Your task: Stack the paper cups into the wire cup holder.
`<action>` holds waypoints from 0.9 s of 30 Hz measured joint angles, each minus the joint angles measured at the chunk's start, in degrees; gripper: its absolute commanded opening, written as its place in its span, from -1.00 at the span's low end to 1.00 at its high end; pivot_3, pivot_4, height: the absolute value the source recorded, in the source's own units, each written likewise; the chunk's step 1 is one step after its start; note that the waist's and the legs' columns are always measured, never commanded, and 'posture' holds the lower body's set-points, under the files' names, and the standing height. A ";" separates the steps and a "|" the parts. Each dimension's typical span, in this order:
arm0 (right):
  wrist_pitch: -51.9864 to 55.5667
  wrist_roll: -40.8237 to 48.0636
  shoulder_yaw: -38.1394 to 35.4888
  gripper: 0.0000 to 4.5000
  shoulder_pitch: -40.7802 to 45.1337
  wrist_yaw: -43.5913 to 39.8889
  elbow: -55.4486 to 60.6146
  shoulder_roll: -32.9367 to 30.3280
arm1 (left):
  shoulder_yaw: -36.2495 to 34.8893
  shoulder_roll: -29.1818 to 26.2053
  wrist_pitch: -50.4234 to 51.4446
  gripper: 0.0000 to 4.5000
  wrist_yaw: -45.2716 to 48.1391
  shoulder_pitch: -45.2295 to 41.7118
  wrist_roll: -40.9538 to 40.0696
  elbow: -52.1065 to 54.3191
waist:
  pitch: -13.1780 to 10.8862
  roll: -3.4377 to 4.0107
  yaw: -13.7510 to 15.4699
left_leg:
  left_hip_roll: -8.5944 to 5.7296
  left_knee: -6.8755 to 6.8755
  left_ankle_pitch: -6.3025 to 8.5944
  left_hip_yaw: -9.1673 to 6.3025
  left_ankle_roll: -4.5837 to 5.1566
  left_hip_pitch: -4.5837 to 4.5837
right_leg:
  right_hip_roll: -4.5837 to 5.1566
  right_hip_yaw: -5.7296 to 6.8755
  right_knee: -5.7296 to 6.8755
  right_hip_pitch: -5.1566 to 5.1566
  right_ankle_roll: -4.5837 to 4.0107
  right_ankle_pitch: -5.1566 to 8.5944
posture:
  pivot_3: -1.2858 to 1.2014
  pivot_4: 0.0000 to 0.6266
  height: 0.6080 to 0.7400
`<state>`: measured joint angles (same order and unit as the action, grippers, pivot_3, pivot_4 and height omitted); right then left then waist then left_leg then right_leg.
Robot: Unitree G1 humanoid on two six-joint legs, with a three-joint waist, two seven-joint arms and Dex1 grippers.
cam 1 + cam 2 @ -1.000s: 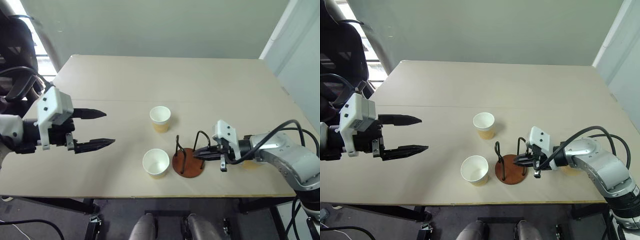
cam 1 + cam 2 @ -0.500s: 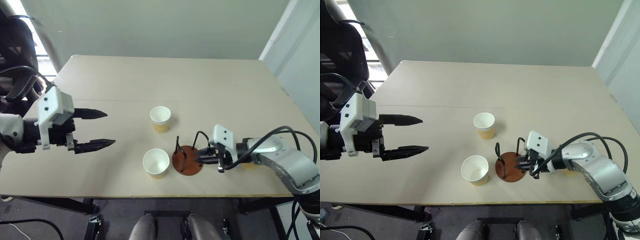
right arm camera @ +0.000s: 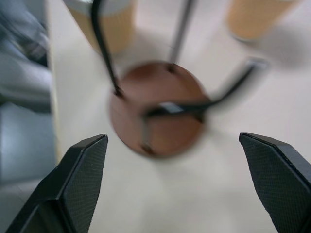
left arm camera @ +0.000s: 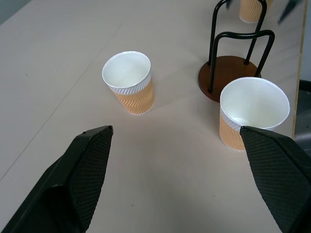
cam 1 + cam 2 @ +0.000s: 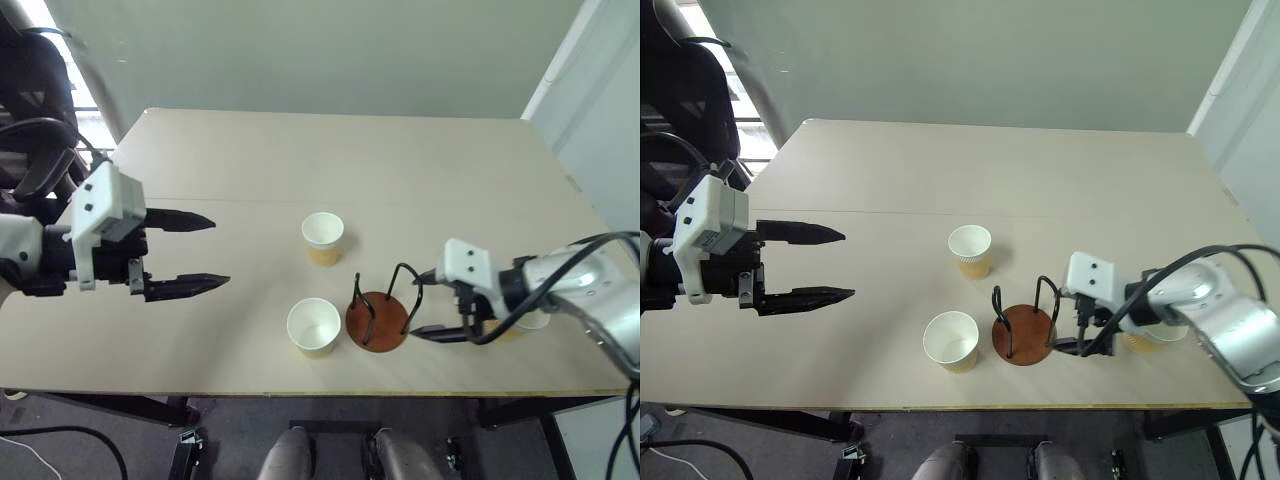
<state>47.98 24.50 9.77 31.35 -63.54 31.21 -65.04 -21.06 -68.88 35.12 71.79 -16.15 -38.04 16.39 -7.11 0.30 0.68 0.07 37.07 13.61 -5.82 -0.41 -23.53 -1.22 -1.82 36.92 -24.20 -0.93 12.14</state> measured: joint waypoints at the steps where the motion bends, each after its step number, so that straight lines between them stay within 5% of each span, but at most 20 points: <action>1: -0.56 0.03 -0.97 1.00 0.81 -1.08 -0.48 -1.83 | 0.69 0.00 -0.32 1.00 0.43 -0.70 0.07 -0.50 | 0.00 0.00 0.05 | 0.00 0.00 0.00 0.00 0.00 -0.07 | 0.00 0.00 0.01 -0.07 -0.01 0.00 | 0.03 -0.52 1.00; 5: -3.87 0.52 -10.57 1.00 -0.41 -6.60 -2.61 -9.96 | 2.68 -0.16 -2.25 1.00 2.01 -5.23 0.20 -1.40 | 0.01 -0.04 0.38 | 0.00 0.01 0.06 -0.03 -0.05 -0.29 | 0.00 0.02 -0.01 -0.25 -0.02 0.04 | 0.03 -0.52 1.00; 12: -5.44 -1.20 -27.53 1.00 -24.97 -15.49 -1.66 -14.01 | 6.68 -0.16 -4.06 1.00 4.57 -11.77 1.12 -5.17 | 0.07 -0.11 0.70 | -0.05 0.03 0.22 -0.04 -0.16 -0.32 | 0.02 0.02 -0.04 -0.20 0.17 0.20 | 0.03 -0.52 1.00; 19: -6.43 -6.38 -29.90 1.00 -34.58 -13.05 0.32 -13.39 | 11.43 1.24 -4.67 1.00 6.60 -14.84 2.09 -6.02 | -0.03 -0.22 0.42 | -0.04 0.11 0.13 -0.02 -0.01 -0.24 | 0.00 -0.02 -0.01 -0.12 0.34 0.09 | 0.03 -0.52 1.00; 27: -10.24 -9.96 -25.98 1.00 -35.10 -10.10 -1.59 -13.39 | 11.16 1.18 -3.49 1.00 6.78 -14.95 1.51 -3.88 | -0.02 -0.22 0.39 | -0.05 0.21 0.02 -0.01 0.14 -0.17 | -0.01 -0.03 -0.01 0.00 0.40 0.09 | 0.03 -0.52 1.00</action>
<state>37.75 14.54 -16.21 -3.76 -73.64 29.62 -78.42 -9.89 -67.70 31.63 78.57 -31.09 -36.52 12.50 -7.13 0.08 1.07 0.02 37.29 13.63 -5.83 -0.27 -23.70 -1.22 -1.85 36.91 -24.20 -0.53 12.23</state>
